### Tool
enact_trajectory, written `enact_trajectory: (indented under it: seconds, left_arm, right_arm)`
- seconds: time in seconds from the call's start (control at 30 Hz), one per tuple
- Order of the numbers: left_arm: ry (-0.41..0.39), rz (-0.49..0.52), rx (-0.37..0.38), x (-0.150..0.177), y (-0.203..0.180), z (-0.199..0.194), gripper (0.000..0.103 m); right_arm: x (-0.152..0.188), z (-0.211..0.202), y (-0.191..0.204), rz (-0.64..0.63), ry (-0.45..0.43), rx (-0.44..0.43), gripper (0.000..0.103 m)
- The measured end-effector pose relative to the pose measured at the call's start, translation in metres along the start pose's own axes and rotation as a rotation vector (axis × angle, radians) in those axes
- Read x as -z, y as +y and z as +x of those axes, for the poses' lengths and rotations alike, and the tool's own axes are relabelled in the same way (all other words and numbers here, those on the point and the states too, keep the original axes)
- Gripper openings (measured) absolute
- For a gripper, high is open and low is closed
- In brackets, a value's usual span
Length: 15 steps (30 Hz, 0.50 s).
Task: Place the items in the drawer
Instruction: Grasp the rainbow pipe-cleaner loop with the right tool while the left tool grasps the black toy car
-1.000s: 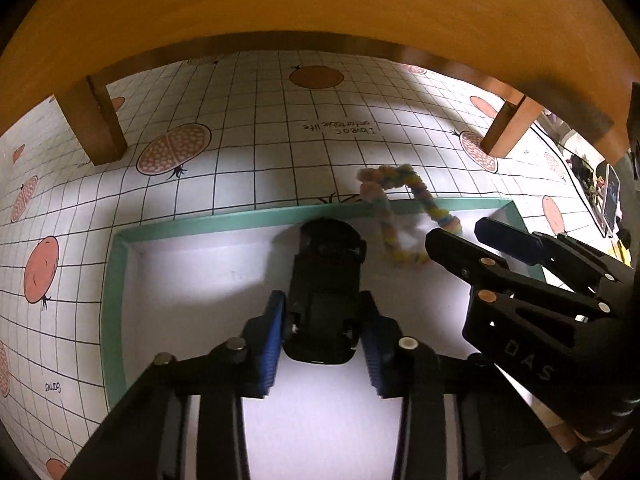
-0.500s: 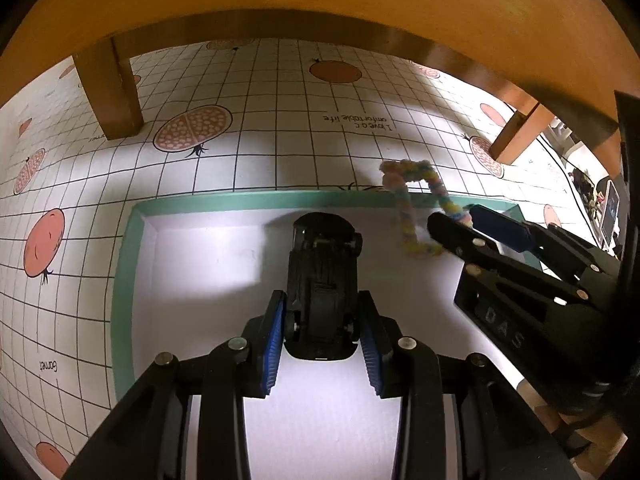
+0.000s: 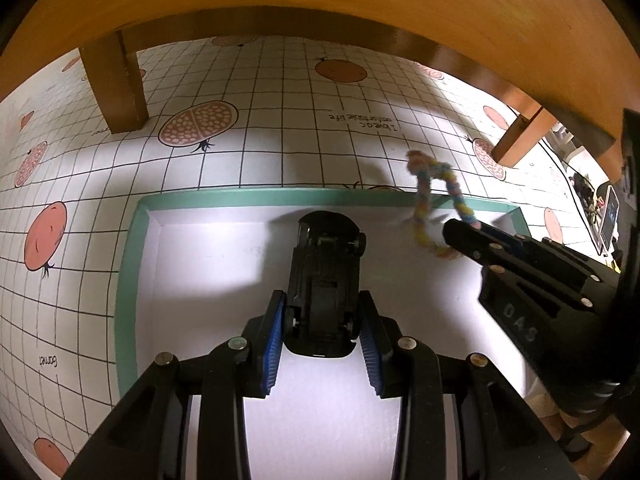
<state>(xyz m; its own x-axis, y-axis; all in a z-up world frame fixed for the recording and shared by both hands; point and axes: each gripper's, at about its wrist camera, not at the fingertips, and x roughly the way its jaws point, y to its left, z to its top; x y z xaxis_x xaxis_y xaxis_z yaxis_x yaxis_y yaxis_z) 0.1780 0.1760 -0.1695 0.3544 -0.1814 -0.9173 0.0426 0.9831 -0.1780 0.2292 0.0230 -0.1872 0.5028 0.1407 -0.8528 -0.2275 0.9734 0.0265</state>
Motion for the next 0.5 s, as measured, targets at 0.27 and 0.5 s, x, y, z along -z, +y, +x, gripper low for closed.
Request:
enact_trajectory:
  seconds: [0.27,0.5]
  left_arm:
    - [0.008,-0.022,-0.017,0.006,0.007,-0.004,0.036]
    - [0.008,-0.033,-0.027,0.009,0.010,-0.012,0.035]
  right_arm:
    - [0.006,-0.015,-0.002,0.005,0.002,-0.020,0.012]
    - [0.011,-0.032,0.001,0.000,-0.005,-0.033,0.012]
